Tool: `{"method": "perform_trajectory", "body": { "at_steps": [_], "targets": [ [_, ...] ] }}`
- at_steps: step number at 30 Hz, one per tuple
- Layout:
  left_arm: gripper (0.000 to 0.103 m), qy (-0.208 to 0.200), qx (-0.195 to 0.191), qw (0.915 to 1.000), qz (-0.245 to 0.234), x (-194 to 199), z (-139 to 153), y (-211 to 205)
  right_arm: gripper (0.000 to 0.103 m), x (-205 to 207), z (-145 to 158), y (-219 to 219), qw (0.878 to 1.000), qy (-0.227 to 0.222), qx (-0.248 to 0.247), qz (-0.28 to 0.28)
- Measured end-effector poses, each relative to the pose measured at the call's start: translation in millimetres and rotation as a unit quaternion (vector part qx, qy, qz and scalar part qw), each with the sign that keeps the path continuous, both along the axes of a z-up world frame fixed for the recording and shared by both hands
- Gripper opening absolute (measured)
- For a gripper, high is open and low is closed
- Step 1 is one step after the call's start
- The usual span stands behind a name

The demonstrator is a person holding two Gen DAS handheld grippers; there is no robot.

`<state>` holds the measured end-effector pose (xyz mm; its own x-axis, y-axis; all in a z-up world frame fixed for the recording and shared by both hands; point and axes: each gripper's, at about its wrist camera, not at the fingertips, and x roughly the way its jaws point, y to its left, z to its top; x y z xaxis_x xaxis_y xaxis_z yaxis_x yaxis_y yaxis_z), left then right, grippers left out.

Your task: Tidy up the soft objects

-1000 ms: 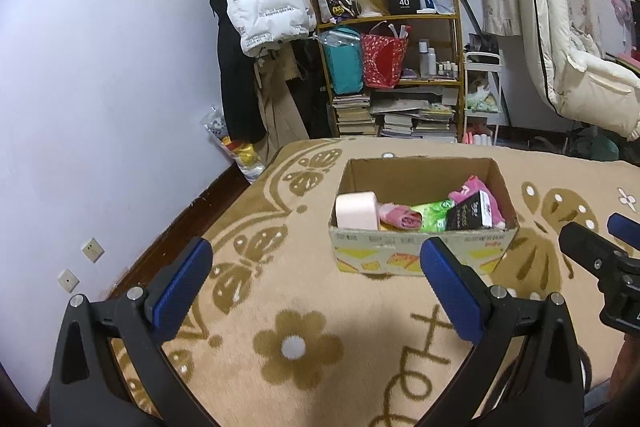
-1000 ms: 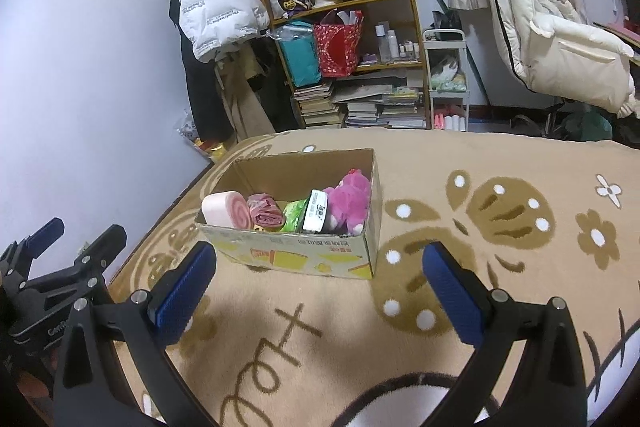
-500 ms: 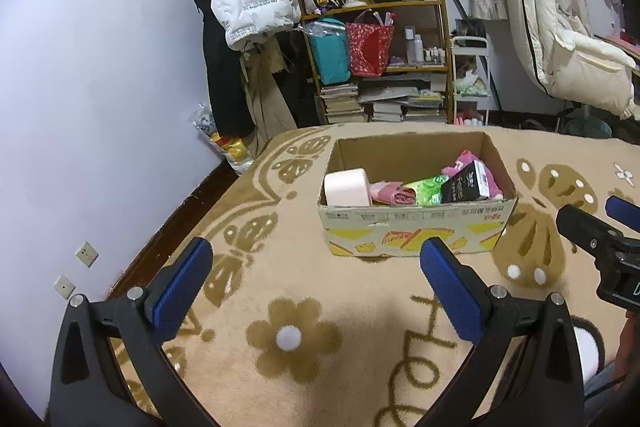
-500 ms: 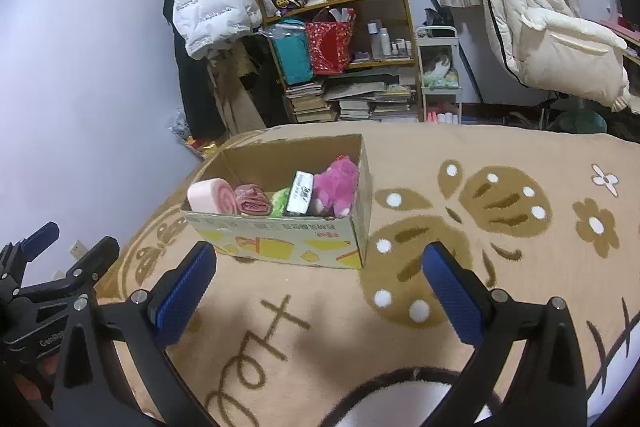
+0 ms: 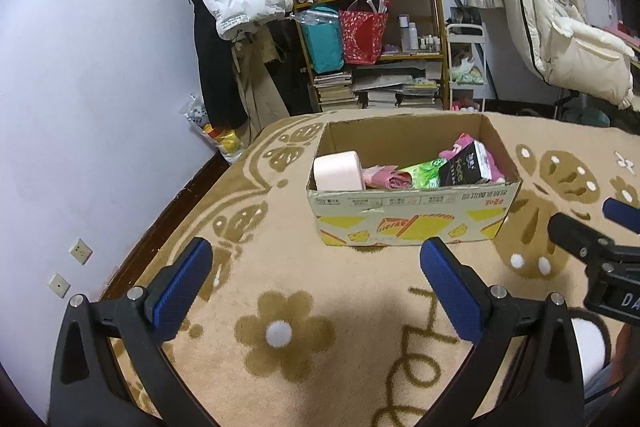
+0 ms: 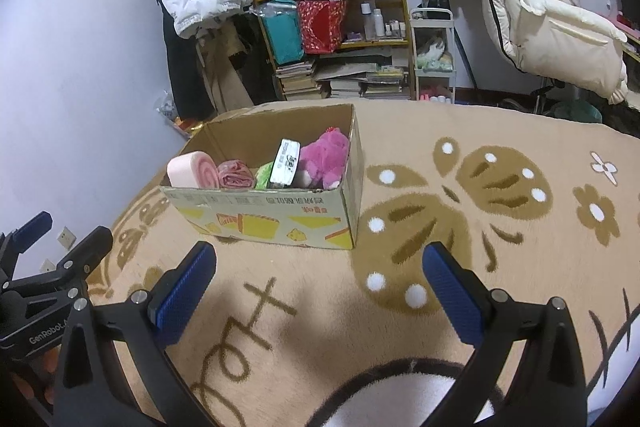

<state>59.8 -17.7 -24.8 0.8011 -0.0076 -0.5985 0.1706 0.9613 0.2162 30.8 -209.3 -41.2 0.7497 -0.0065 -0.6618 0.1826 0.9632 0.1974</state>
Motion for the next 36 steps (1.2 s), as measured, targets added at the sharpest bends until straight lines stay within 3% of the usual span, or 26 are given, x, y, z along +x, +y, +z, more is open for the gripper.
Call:
{"method": "perform_trajectory", "body": {
  "at_steps": [6, 36],
  "targets": [
    [0.103, 0.018, -0.004, 0.9998, 0.001, 4, -10, 0, 0.103, 1, -3, -1, 1.000, 0.005, -0.003, -0.002],
    [0.103, 0.015, -0.019, 0.9997, 0.005, 1, -7, 6, 0.103, 0, -3, 3, 1.000, 0.004, -0.014, -0.004]
  ]
}}
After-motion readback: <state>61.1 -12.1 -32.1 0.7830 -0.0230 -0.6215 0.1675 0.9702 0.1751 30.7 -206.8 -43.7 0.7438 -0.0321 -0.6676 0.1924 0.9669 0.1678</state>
